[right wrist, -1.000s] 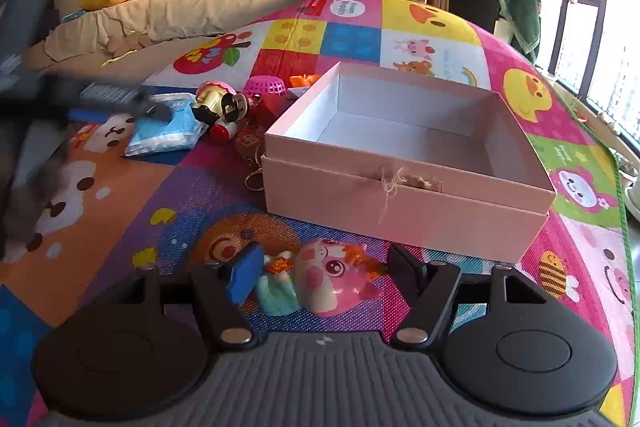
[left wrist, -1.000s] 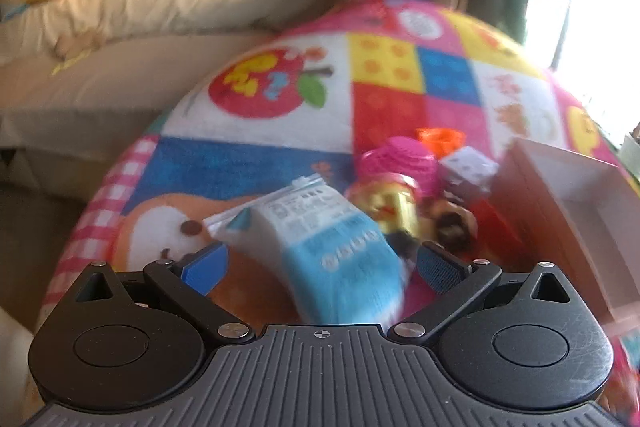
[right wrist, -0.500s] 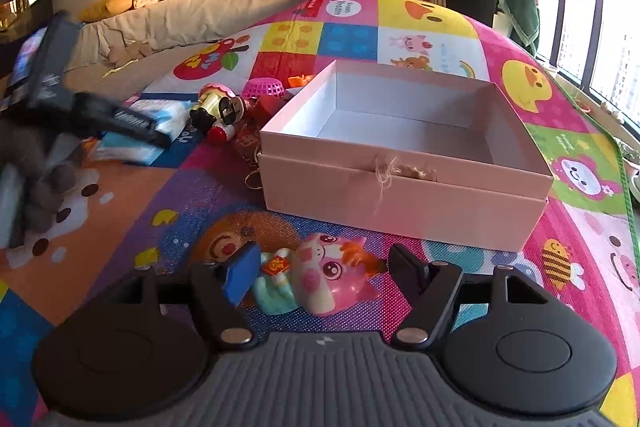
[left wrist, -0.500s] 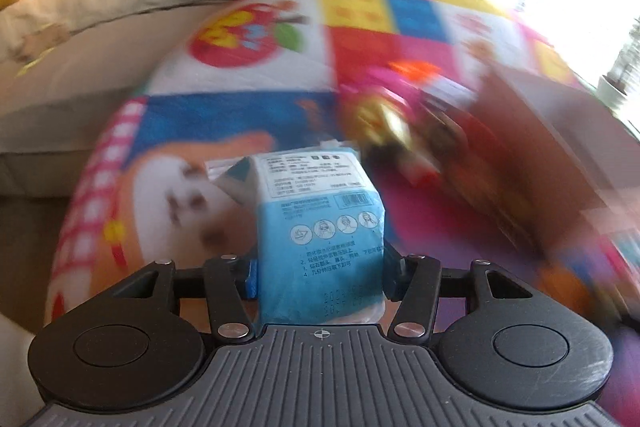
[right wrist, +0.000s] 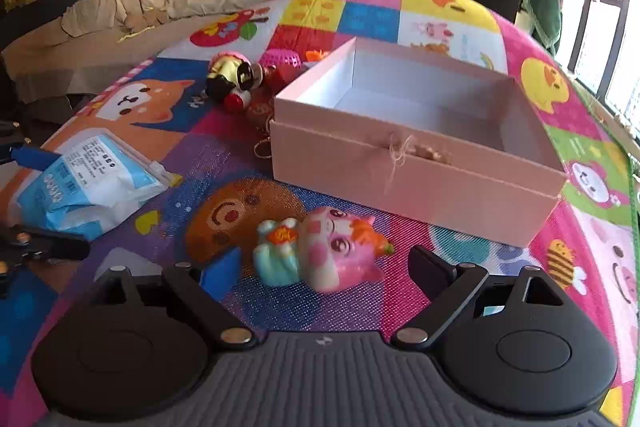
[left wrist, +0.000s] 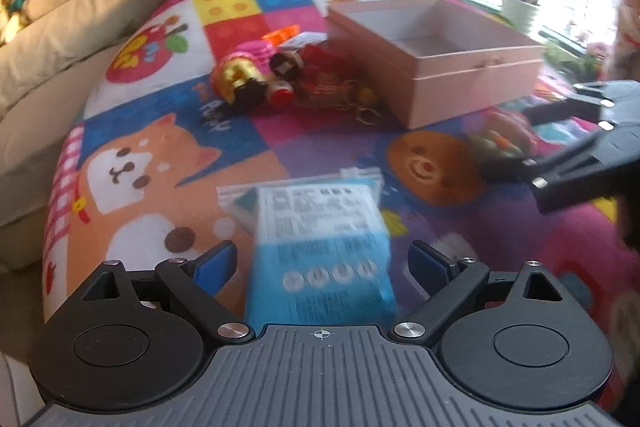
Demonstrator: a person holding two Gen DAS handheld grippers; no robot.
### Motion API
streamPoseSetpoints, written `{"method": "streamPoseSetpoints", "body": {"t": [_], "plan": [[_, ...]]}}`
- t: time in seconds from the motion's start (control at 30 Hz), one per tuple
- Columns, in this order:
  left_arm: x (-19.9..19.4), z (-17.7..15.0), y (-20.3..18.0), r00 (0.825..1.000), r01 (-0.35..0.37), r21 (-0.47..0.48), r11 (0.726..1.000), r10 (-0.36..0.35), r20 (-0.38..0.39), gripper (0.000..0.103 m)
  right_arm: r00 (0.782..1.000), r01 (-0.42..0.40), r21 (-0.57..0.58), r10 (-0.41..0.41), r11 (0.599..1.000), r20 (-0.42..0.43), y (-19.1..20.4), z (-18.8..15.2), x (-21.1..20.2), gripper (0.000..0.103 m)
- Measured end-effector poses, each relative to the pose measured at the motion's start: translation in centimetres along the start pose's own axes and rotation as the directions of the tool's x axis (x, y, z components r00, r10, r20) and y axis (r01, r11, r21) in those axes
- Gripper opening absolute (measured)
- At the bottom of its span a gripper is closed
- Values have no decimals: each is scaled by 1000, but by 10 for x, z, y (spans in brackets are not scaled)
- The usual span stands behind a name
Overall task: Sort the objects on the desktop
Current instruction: 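Grasp blue-white tissue pack with left gripper while right gripper grasps pink pig figurine, then lower tissue pack into pink box with left while right drops pig figurine in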
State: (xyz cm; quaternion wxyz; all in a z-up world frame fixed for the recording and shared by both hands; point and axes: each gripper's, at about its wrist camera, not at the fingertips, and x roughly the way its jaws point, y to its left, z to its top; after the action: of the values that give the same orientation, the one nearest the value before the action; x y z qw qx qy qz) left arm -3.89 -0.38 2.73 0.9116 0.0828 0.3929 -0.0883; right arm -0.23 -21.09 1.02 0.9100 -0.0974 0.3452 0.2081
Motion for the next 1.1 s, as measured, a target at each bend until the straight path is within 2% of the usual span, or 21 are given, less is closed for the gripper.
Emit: {"method": "streamPoseSetpoints", "body": {"t": [0.1, 0.2, 0.33, 0.4, 0.47, 0.53, 0.6, 0.67, 0.73, 0.83, 1.0, 1.07, 1.1], "plan": [[4, 3, 1, 1000, -2, -16, 1000, 1, -20, 74, 1000, -5, -14, 5, 1000, -22, 2, 3, 1, 73], [3, 1, 0, 999, -4, -20, 1000, 3, -37, 65, 998, -32, -38, 30, 999, -46, 6, 3, -7, 72], [-8, 6, -4, 999, 25, -19, 999, -26, -31, 60, 997, -63, -75, 58, 995, -55, 9, 3, -31, 70], [-22, 20, -6, 998, 64, -29, 998, -63, 15, 60, 999, -51, -80, 51, 995, -4, 4, 10, -53, 70], [-37, 46, -9, 992, 90, -24, 996, -88, 95, 60, 995, -26, -60, 31, 998, 91, -8, 27, -80, 70], [-49, 79, -15, 976, 111, -12, 994, -106, 189, 60, 982, 56, -42, -47, 998, 185, -20, 51, -102, 70], [-49, 110, -22, 960, 140, -6, 990, -134, 247, 60, 957, 164, -23, -153, 986, 248, -30, 77, -112, 70], [-38, 137, -29, 949, 181, -16, 983, -170, 267, 60, 941, 224, -6, -214, 975, 263, -42, 95, -108, 70], [-16, 162, -34, 944, 226, -45, 973, -207, 256, 60, 936, 249, 14, -244, 969, 254, -54, 106, -98, 70], [23, 189, -41, 942, 256, -63, 965, -235, 240, 60, 938, 262, 28, -262, 965, 228, -70, 111, -79, 70], [81, 212, -53, 942, 282, -15, 959, -274, 193, 62, 948, 256, 24, -256, 966, 190, -86, 103, -51, 70], [93, 212, -51, 946, 267, -7, 964, -261, 194, 65, 956, 234, 29, -236, 972, 172, -89, 96, -38, 70], [97, 212, -49, 946, 263, -7, 965, -257, 199, 72, 961, 222, 37, -225, 974, 161, -90, 95, -31, 70]]}}
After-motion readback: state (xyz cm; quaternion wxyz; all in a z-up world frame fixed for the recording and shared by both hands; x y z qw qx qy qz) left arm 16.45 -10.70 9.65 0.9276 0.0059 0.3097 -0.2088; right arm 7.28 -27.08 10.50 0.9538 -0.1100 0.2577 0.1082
